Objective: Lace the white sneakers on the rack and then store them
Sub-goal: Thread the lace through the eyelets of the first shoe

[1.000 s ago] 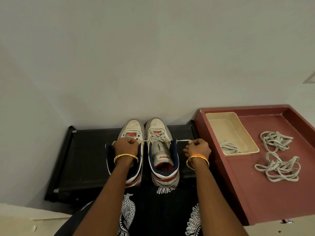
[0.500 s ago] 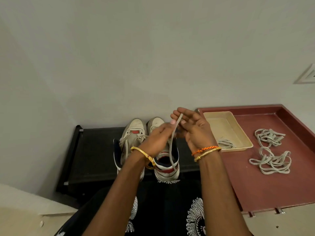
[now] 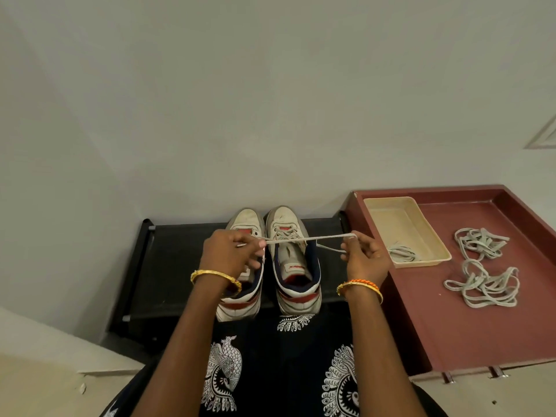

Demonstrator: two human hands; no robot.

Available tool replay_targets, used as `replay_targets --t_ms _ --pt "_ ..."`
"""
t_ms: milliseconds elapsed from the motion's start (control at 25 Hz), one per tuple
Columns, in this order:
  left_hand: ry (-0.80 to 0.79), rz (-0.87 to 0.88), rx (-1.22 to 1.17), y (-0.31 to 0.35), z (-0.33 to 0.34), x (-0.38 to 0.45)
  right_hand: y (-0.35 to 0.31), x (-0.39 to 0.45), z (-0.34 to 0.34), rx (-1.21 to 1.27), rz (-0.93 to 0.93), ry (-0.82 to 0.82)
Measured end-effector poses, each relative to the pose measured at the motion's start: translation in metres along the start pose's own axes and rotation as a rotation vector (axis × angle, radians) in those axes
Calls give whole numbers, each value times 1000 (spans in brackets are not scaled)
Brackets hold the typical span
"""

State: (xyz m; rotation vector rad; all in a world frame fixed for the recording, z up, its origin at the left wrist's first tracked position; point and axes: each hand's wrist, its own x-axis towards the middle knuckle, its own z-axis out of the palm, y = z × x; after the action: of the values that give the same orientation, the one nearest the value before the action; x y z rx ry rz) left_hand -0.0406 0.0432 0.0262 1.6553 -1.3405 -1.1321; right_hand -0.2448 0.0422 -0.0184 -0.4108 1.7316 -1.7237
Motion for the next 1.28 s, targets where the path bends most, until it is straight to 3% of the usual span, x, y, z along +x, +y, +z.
replay_targets --t_ms 80,160,200,280,360,400,520,640,720,800,880,960,1080,1200,1280 --pt "151 -15 5 -3 5 6 7 0 4 -218 -92 75" --pt "34 -25 -20 -3 11 12 7 -4 8 -498 -317 38" --pt "-76 -16 0 -1 15 16 2 -6 10 -605 -459 -35" --pt "-216 45 81 4 22 25 -10 -7 19 -698 -662 -339" --pt "-199 133 120 8 28 35 -14 -12 30 -663 -667 -688" --pt "-160 152 122 8 30 40 -12 -12 34 -632 -638 -769" --pt "-94 105 28 -2 35 51 -4 -8 39 -594 -573 -765" --pt "-95 20 -144 -9 43 58 -1 5 45 -612 -432 -873" --pt "-38 30 -69 -12 47 67 2 15 53 -584 -452 -762" --pt "26 82 332 -18 49 75 3 26 58 -533 -461 -525" --pt "-34 41 726 -20 53 75 2 36 58 -504 -395 -364" --pt "-105 8 883 -27 63 71 9 40 58 -496 -310 -350" --pt "-81 37 694 -38 65 74 23 32 62 -496 -251 -409" --pt "-111 -139 274 -43 55 81 29 27 65 -552 -214 -449" --pt "-131 -254 123 -43 50 83 30 25 66 -633 -198 -479"
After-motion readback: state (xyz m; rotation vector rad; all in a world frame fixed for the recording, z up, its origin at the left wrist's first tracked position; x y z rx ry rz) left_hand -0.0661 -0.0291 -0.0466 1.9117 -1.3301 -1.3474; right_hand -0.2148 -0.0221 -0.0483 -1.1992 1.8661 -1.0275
